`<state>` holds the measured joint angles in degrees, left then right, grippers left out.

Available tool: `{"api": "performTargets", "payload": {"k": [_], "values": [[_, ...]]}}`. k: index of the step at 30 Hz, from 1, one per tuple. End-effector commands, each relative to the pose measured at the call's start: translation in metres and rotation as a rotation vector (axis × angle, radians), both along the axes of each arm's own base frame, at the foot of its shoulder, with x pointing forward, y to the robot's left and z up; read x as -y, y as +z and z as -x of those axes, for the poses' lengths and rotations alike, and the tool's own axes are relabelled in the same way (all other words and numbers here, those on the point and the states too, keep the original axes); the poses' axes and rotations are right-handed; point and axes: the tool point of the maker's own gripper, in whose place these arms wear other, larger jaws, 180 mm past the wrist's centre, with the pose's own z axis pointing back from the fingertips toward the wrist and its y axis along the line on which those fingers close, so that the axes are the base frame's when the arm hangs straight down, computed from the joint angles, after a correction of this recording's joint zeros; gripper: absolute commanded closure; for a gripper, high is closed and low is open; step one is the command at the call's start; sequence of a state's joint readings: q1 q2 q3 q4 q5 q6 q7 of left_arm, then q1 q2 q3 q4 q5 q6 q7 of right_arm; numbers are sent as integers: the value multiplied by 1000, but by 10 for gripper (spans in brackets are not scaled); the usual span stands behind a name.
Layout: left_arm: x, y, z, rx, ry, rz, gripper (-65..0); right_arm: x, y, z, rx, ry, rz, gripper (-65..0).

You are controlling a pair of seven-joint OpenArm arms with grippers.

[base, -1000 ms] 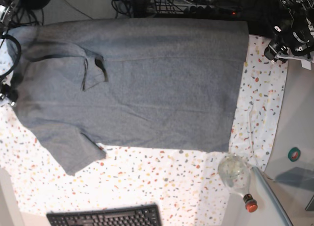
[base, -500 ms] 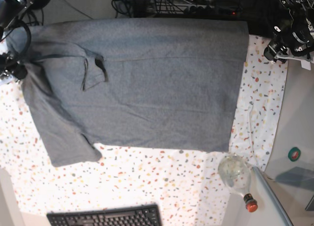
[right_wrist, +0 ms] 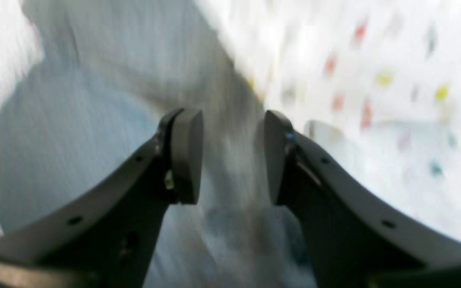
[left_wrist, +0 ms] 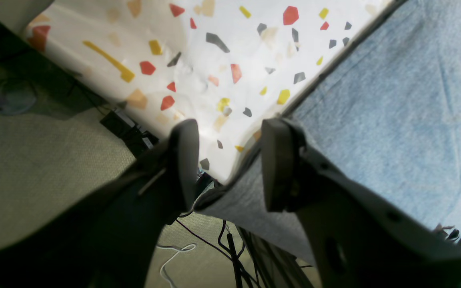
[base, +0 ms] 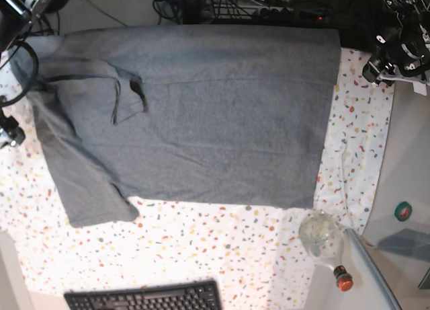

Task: Layout the t-shirt on the table in an organized manner, then fold the t-shirt properly
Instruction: 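Grasp the shirt hem with the right gripper and pull it outward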

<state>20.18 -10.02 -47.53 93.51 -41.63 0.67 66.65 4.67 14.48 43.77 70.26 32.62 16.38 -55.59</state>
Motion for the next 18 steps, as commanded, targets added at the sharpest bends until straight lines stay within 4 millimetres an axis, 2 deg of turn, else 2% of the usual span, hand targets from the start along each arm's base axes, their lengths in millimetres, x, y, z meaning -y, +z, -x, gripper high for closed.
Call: {"api": "performTargets", "payload": {"k": [1,6,10,18], "values": [[-8,9,-5,24,-5,-26,-253,8,10,-21,35,0,16,-270],[-8,9,-4,21,-4,-27,-253,-5,-14,-55,3,58,24,-401],[-11,10,-2,17,-7,-35,-253,-9,-26,-59,1,74,64,-386],[-13,11,-4,20,-11,-40,-253,-8,-41,-47,-56,88,99,-381]]}}
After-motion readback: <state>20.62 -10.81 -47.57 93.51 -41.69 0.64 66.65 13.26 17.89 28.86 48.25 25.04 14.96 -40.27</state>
